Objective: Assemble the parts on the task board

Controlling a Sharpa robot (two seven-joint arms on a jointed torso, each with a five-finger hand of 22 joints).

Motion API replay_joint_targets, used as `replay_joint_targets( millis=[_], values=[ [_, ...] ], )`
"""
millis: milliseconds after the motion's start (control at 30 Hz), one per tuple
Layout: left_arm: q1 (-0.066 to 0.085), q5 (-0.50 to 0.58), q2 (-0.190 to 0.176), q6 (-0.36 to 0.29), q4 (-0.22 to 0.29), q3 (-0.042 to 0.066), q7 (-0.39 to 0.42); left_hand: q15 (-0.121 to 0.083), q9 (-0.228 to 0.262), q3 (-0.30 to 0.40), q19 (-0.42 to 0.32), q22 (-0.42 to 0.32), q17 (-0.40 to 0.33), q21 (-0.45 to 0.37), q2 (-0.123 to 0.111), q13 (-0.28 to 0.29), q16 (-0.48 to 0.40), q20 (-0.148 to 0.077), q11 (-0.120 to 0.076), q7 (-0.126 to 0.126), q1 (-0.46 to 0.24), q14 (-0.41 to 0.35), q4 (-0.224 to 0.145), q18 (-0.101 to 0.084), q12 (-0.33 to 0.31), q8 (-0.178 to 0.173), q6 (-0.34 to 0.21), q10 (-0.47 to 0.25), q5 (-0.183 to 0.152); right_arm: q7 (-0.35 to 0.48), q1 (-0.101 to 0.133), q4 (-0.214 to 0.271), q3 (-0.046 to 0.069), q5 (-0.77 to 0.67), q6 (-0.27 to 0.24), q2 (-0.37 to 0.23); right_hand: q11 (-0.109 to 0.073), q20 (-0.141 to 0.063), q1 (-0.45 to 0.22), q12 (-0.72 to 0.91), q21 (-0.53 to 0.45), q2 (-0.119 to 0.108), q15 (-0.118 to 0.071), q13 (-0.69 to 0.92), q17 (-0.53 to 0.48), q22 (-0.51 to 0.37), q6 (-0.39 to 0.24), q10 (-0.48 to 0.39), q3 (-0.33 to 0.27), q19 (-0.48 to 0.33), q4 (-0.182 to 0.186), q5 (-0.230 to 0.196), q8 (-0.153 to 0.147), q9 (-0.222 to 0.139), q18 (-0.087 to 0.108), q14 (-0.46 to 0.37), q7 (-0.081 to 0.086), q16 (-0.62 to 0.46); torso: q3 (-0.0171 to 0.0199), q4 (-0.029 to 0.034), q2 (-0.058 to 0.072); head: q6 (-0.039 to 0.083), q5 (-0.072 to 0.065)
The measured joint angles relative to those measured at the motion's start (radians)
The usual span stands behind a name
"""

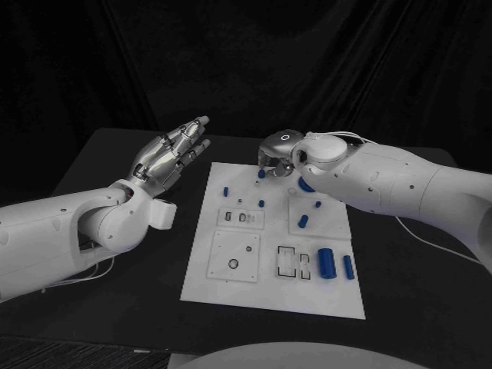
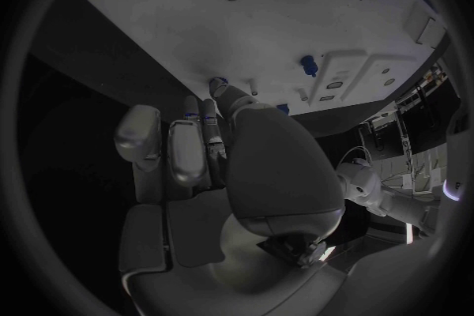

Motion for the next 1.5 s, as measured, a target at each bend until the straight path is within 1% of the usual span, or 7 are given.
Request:
replay_joint_targets(
  millis=[233,500,800,900,1067,1333,1500],
  values=[
    [0.0,0.0,0.0,0.003,-0.003,0.0,0.0,0.0,0.0,0.0,0.004,0.0,0.0,0.0,0.004,0.0,0.0,0.004,0.0,0.0,0.004,0.0,0.0,0.0,0.0,0.0,0.0,0.0,0.0,-0.003,-0.001,0.001,0.0,0.0,0.001,-0.005,0.0,0.003,0.0,0.0,0.0,0.0,0.004,0.004,-0.001,0.002,-0.016,0.0,-0.003,-0.003,-0.003,0.0,-0.007,-0.001,0.0,-0.004,-0.004,0.0,0.0016,-0.0008,0.0,-0.002,-0.002],
    [0.0,0.0,0.001,0.005,-0.006,0.0,0.0,0.0,0.0,0.0,0.004,0.0,0.0,0.0,0.004,0.0,0.0,0.004,0.0,0.0,0.004,0.0,0.0,0.0,0.0,0.0,0.0,0.0,0.0,-0.005,-0.002,0.02,0.0,0.0,-0.012,-0.029,0.016,0.016,0.007,0.0,-0.044,0.0,0.017,0.006,-0.041,-0.018,-0.18,-0.124,-0.036,-0.034,-0.019,0.005,-0.023,-0.053,0.0,-0.03,-0.028,-0.03,0.0022,-0.002,-0.001,0.001,-0.004],
    [0.0,0.0,0.003,0.008,-0.017,0.0,0.0,0.0,0.0,0.0,0.004,0.0,0.0,0.0,0.004,0.0,0.0,0.004,0.0,0.0,0.004,0.0,0.0,0.0,0.0,0.0,0.0,0.0,0.0,-0.008,0.041,0.161,-0.001,0.0,-0.063,-0.163,0.017,0.024,0.005,0.042,-0.113,0.012,0.021,0.034,-0.116,-0.066,-0.193,-0.099,-0.07,-0.083,-0.003,0.003,-0.02,-0.078,0.0,-0.072,-0.024,-0.083,0.0015,-0.0026,-0.002,0.007,0.001],
    [0.0,-0.001,0.003,0.01,-0.018,0.0,0.0,0.0,0.0,0.0,0.004,0.0,0.001,0.0,0.004,0.0,0.0,0.004,0.0,0.0,0.004,0.0,0.0,0.0,0.0,0.0,0.0,0.0,0.0,-0.01,0.059,0.242,0.0,0.0,-0.086,-0.239,-0.015,0.013,-0.01,0.232,-0.149,0.026,0.001,0.15,-0.161,-0.088,-0.168,0.059,-0.1,-0.106,0.013,-0.028,-0.012,-0.087,0.016,-0.097,-0.009,-0.117,0.001,-0.0036,-0.003,0.008,0.005],
    [0.0,-0.001,0.003,0.014,-0.019,0.0,0.0,0.0,0.0,0.003,0.0,0.0,0.001,0.0,0.004,0.0,0.0,0.007,0.0,0.0,0.004,0.0,0.003,0.0,0.0,0.0,0.0,0.0,0.0,-0.016,0.068,0.344,0.0,0.0,-0.11,-0.349,-0.052,-0.017,-0.047,1.035,-0.157,0.045,-0.019,0.927,-0.145,-0.043,-0.137,0.13,-0.168,-0.079,0.049,-0.058,-0.006,-0.102,0.016,-0.086,-0.001,-0.111,-0.0002,-0.0051,-0.005,0.015,0.004],
    [0.0,-0.001,-0.004,0.02,-0.021,0.0,0.0,0.0,0.0,0.003,0.0,0.0,0.001,0.0,0.004,0.0,0.0,0.007,0.0,0.0,0.004,0.0,0.003,0.0,0.0,0.0,0.0,0.0,0.002,-0.032,0.066,0.404,-0.001,0.007,-0.126,-0.447,-0.058,-0.023,-0.102,1.418,-0.039,0.041,-0.028,1.206,0.17,0.086,-0.132,0.383,-0.203,0.008,0.111,-0.073,-0.006,-0.105,-0.001,0.004,0.004,0.15,-0.0003,-0.0093,-0.012,0.017,0.003],
    [0.0,-0.001,-0.004,0.025,-0.025,0.0,0.0,0.01,0.0,0.003,0.0,0.0,0.001,0.0,0.009,0.0,0.0,0.007,0.0,0.0,0.009,-0.002,0.003,0.0,0.0,0.0,0.0,0.0,0.004,-0.043,0.053,0.4,-0.001,0.017,-0.127,-0.459,-0.059,-0.024,-0.164,1.502,0.012,0.023,-0.03,1.212,0.208,0.147,-0.116,0.414,-0.206,0.046,0.19,-0.061,-0.003,-0.105,-0.016,0.006,0.006,0.282,0.0003,-0.0117,-0.015,0.017,-0.005]
  ],
)
